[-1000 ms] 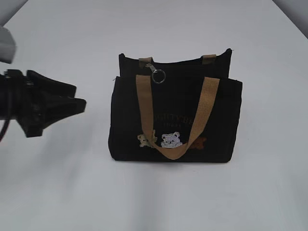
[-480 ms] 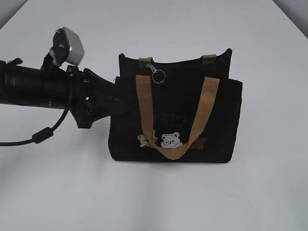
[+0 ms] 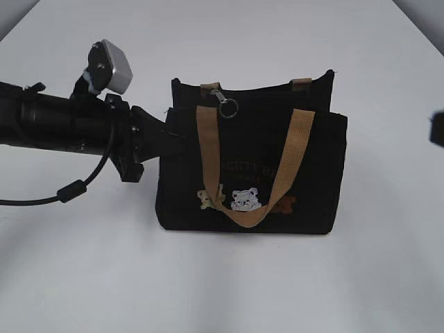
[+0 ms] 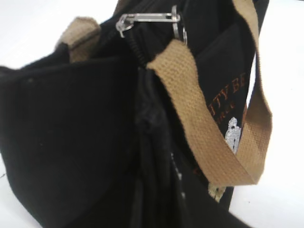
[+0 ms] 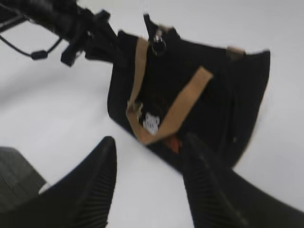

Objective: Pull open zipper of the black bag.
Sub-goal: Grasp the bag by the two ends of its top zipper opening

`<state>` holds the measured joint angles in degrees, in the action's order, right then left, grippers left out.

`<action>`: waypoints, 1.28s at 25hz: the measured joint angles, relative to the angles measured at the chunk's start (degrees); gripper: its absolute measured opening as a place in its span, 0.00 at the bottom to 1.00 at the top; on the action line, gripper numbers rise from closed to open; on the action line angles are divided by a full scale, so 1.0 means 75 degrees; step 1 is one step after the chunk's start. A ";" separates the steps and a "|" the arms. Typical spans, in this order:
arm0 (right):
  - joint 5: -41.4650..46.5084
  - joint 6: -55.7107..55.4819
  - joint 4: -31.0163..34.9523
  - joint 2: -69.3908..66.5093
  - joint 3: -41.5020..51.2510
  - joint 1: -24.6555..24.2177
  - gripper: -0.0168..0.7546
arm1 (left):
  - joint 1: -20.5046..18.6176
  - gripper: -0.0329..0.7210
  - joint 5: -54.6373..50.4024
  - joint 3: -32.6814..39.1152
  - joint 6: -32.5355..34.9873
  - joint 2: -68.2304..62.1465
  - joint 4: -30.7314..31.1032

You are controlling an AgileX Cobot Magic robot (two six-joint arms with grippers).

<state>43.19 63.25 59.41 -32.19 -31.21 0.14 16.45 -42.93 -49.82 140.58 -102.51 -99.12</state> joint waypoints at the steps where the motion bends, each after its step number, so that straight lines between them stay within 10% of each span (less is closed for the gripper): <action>1: -0.0270 0.0715 0.0619 -0.0626 -0.0116 0.0066 0.49 | 0.0000 0.14 0.0000 0.0000 0.0000 0.0000 0.0000; 10: -0.1778 0.4455 0.1982 -0.5787 -0.2288 0.1847 0.49 | 0.0000 0.14 0.0000 -0.0007 0.0000 -0.0006 0.0000; 25: -0.2666 0.4742 0.1997 -0.8798 -0.4075 0.3246 0.48 | 0.0000 0.14 0.0002 -0.0007 0.0000 -0.0024 -0.0013; 32: -0.2843 0.4012 0.2008 -0.8593 -0.4083 0.3224 0.03 | 0.0000 0.14 0.0011 -0.0007 0.0000 -0.0027 -0.0013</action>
<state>21.86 93.34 74.47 -96.64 -61.83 24.32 16.45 -42.85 -49.87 140.58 -102.71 -99.22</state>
